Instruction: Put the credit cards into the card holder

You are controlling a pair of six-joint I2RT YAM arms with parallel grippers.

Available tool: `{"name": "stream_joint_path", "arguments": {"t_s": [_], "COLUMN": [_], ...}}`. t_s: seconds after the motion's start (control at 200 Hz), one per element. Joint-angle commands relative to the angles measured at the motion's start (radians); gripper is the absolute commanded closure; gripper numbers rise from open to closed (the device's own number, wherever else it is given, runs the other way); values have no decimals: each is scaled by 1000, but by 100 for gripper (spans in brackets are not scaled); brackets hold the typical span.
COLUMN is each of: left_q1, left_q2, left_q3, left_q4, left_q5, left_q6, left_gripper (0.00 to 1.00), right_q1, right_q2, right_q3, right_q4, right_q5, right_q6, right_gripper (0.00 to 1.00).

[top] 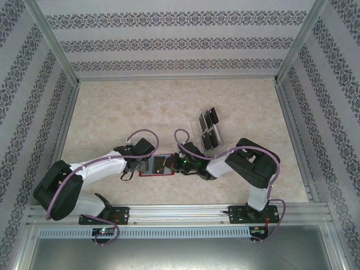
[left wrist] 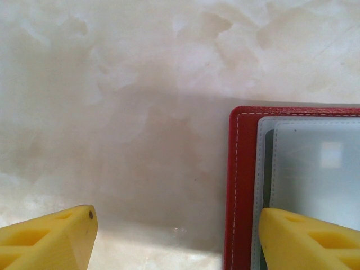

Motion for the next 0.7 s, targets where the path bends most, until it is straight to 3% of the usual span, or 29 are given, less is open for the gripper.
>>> {"name": "stream_joint_path", "arguments": {"t_s": [0.0,0.695], "left_q1": [-8,-7], "left_q2": [19,57], "left_q3": [14,-3], "left_q4": [-9,18], "left_q5": [-17,-9], "left_q6": [4,-8], "left_gripper": [24,24], "right_q1": [12,9], "right_q2": [-17,-25], "right_q3": [-10,22], "right_q4": [-94,-142], "right_q5": [9,-16], "right_q6": [7,-18], "right_gripper": [100,100]}}
